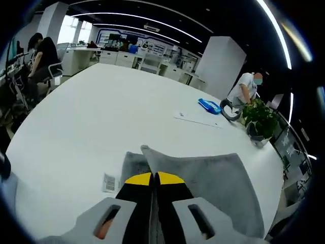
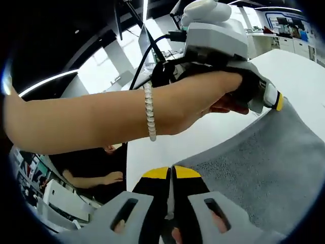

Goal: Fold the towel on the table until its edges align and the towel forms a compact rectangular stack.

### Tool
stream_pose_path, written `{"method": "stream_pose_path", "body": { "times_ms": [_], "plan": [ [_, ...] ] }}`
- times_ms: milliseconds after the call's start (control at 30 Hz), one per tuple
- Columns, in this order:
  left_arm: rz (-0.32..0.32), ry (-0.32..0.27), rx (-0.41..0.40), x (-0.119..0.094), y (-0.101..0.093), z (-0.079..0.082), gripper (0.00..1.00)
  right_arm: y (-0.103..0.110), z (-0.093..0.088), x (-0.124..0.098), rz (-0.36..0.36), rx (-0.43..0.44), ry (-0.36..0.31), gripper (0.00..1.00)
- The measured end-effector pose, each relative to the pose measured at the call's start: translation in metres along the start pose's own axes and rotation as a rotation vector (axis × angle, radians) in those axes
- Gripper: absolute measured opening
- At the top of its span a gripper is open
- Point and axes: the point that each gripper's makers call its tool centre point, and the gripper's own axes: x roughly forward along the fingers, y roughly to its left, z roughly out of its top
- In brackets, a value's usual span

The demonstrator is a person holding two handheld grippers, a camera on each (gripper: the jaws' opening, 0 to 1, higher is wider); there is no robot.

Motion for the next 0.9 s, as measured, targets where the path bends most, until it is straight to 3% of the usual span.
{"method": "stream_pose_path", "body": {
  "times_ms": [100,233,433,600,700,900],
  "plan": [
    [0.004,-0.002,-0.017,0.0,0.002,-0.005,0.06,-0.004,-0.005,0.005,-0.008,-0.01,0.018,0.02],
    [0.002,-0.011,-0.036,-0.003,0.005,-0.011,0.1,-0.003,-0.009,0.008,0.015,0.021,0.029,0.11],
    [0.02,-0.053,-0.061,-0.016,0.012,-0.012,0.15,-0.016,-0.007,-0.009,-0.023,0.038,-0.005,0.13],
    [0.063,-0.103,-0.05,-0.038,0.01,-0.013,0.16,-0.042,-0.002,-0.04,-0.097,0.014,-0.024,0.14],
    [0.069,-0.126,-0.041,-0.055,-0.001,-0.018,0.16,-0.07,-0.004,-0.067,-0.164,-0.004,-0.02,0.12],
    [0.114,-0.142,-0.007,-0.089,-0.018,-0.042,0.16,-0.126,-0.016,-0.114,-0.306,0.012,-0.004,0.09]
  ]
}}
